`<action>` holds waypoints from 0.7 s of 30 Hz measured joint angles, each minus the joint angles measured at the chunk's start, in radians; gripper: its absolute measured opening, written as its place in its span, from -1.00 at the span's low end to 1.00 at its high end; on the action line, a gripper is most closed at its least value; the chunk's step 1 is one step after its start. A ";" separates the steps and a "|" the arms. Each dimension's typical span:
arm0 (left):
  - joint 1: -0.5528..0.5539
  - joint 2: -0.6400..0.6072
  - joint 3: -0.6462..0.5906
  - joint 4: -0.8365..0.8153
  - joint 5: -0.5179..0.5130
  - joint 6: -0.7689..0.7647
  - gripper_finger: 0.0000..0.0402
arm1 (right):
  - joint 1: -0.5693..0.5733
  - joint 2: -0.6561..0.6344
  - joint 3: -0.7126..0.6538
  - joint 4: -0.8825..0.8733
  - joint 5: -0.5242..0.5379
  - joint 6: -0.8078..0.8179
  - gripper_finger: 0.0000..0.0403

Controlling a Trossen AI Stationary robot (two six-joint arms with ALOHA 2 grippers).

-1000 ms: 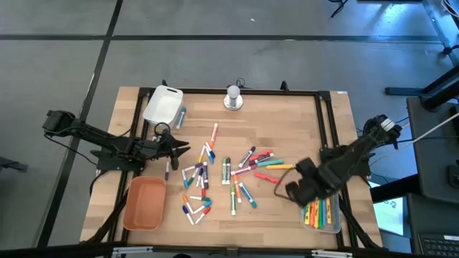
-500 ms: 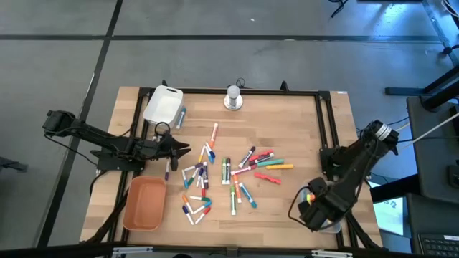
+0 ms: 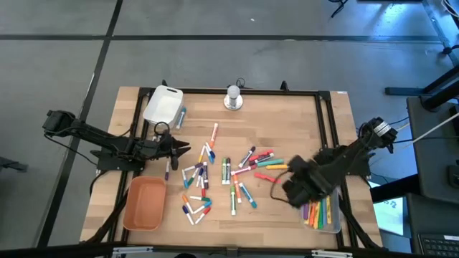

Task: Pick & Place Markers
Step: Put the yellow highlighter pen into the transparent bin

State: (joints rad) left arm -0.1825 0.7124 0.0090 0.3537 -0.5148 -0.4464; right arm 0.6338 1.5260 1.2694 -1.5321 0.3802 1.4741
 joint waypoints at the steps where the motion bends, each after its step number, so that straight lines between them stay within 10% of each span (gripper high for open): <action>1: 0.001 0.000 0.000 0.011 0.000 0.009 -0.49 | -0.029 0.010 0.000 0.007 0.059 -0.093 -0.11; 5: 0.001 0.000 0.002 0.072 -0.008 0.071 -0.49 | -0.145 0.072 0.000 0.095 0.109 -0.484 -0.22; 12: 0.001 0.000 0.002 0.086 -0.018 0.136 -0.49 | -0.280 0.214 0.000 0.289 -0.119 -0.939 -0.36; 21: 0.001 0.000 0.002 0.055 0.010 0.125 -0.49 | -0.375 0.237 -0.061 0.290 -0.148 -1.070 -0.37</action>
State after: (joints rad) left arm -0.1814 0.7124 0.0113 0.4086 -0.5049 -0.3212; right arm 0.2585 1.7627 1.2085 -1.2424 0.2319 0.4039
